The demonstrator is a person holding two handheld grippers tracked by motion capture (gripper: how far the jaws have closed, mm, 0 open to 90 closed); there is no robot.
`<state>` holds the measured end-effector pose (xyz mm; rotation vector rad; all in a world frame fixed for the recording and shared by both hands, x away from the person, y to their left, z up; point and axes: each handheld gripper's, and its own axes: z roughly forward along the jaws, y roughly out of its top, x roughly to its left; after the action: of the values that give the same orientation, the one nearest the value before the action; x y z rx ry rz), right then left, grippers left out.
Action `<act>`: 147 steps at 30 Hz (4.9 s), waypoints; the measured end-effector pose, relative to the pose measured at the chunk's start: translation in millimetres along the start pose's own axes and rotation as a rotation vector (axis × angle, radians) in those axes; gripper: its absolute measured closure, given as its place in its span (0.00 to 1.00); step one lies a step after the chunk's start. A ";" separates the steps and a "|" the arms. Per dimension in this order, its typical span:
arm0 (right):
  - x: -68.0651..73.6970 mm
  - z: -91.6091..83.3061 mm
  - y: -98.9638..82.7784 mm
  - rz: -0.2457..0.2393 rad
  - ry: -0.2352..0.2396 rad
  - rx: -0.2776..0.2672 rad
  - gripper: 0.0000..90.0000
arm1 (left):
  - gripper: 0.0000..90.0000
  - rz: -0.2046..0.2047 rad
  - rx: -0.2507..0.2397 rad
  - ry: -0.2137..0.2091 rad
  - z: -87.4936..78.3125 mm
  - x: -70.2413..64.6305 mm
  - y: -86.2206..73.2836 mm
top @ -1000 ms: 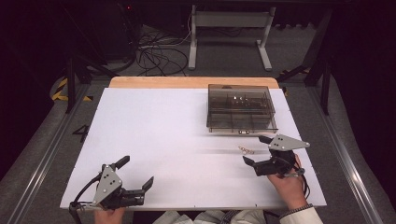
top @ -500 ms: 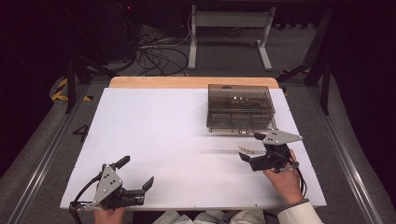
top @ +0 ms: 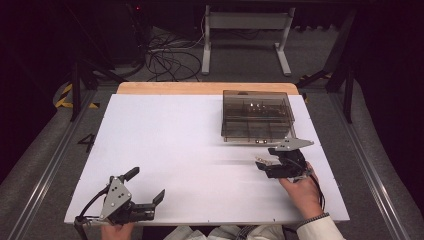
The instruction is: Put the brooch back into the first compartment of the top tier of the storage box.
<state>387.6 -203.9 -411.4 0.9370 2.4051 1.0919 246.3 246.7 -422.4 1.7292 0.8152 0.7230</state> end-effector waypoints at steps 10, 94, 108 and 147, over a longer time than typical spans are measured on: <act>-4.3 15.5 -0.7 0.031 -0.043 0.077 0.41 | 0.02 0.000 0.006 -0.002 0.3 -0.3 -0.2; -2.8 17.2 1.1 0.054 -0.085 0.120 0.88 | 0.02 0.006 0.007 -0.003 0.8 -2.6 -0.3; -0.2 -17.1 0.9 0.050 -0.022 -0.034 0.88 | 0.02 0.004 0.004 -0.003 0.5 -2.4 -0.3; 7.2 -43.0 8.7 -0.039 0.026 -0.168 0.88 | 0.02 0.005 -0.005 0.002 -0.7 -2.9 -0.1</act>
<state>363.0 -217.9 -377.2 0.8219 2.2992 1.2756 244.0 244.8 -422.5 1.7265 0.8103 0.7300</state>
